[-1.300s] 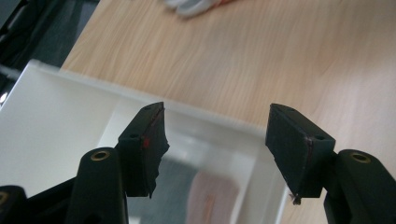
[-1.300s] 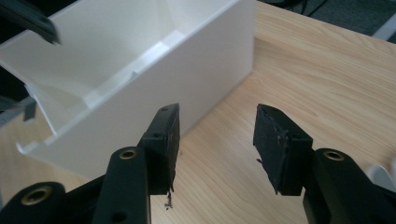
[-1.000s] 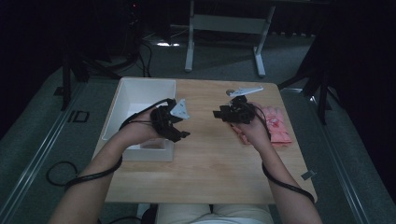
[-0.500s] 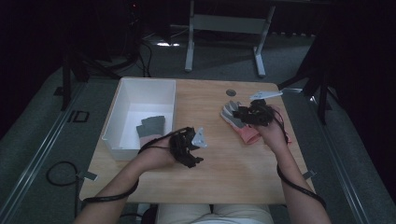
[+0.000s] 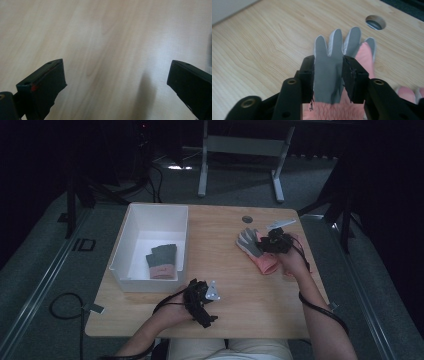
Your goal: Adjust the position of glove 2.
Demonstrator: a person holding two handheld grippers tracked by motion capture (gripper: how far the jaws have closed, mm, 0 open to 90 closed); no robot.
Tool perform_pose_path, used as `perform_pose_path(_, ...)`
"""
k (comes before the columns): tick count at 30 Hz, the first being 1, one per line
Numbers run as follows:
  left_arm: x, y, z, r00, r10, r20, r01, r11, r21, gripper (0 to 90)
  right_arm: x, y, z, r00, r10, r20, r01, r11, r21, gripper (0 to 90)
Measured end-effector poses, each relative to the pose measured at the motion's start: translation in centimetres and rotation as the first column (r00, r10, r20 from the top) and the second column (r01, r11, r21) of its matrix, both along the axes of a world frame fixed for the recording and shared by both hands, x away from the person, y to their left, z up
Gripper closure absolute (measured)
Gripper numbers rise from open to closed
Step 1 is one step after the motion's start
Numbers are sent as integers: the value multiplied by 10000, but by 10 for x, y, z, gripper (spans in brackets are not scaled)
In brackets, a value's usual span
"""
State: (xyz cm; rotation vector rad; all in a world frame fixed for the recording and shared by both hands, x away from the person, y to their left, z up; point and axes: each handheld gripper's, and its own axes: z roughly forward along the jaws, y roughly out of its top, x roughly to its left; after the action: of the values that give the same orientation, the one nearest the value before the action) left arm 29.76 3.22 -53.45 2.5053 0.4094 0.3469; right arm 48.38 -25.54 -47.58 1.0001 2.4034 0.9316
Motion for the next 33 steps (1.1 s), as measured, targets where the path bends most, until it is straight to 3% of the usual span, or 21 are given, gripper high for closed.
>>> perform_pose_path(4,-2,0,-6,9991,153,-390,-169,9990,-417,0,10,8,-11,9996,223,-190,-233,9985,-492,651)
perform_pose_path(8,-8,2,-12,9992,212,-353,-233,9979,-603,0,17,11,-22,9988,250,-411,-284,9961,-837,662)
perform_pose_path(11,-12,2,-19,9997,241,-28,-243,9980,-584,0,19,11,-29,9985,336,-436,-384,9929,-1126,662)
perform_pose_path(15,-15,4,-22,9989,392,-262,-410,9966,-712,0,23,9,-39,9984,208,-528,-290,9866,-1605,655)
perform_pose_path(17,-17,5,-23,9986,521,-125,-530,9954,-794,0,24,9,-44,9979,51,-648,-158,9859,-1667,664)
perform_pose_path(22,-20,11,-23,9959,892,126,-866,9867,-1373,0,26,11,-55,9930,-419,-1102,247,9879,-1530,762)
perform_pose_path(26,-21,13,-25,9988,488,82,-476,9924,-1134,0,27,12,-54,9842,-1086,-1397,921,9885,-1198,817)
perform_pose_path(28,-22,14,-25,9990,421,155,-399,9919,-1208,0,27,12,-54,9817,-1232,-1451,1078,9881,-1095,828)
perform_pose_path(29,-23,15,-25,9992,296,250,-257,9893,-1438,0,26,11,-50,9722,-1671,-1639,1576,9851,-694,862)
perform_pose_path(30,-23,16,-25,9994,184,310,-135,9884,-1513,0,24,11,-47,9685,-1850,-1668,1798,9826,-456,871)
perform_pose_path(33,-23,16,-26,9992,21,396,47,9853,-1707,0,15,14,-34,9686,-2044,-1413,2016,9789,-336,878)
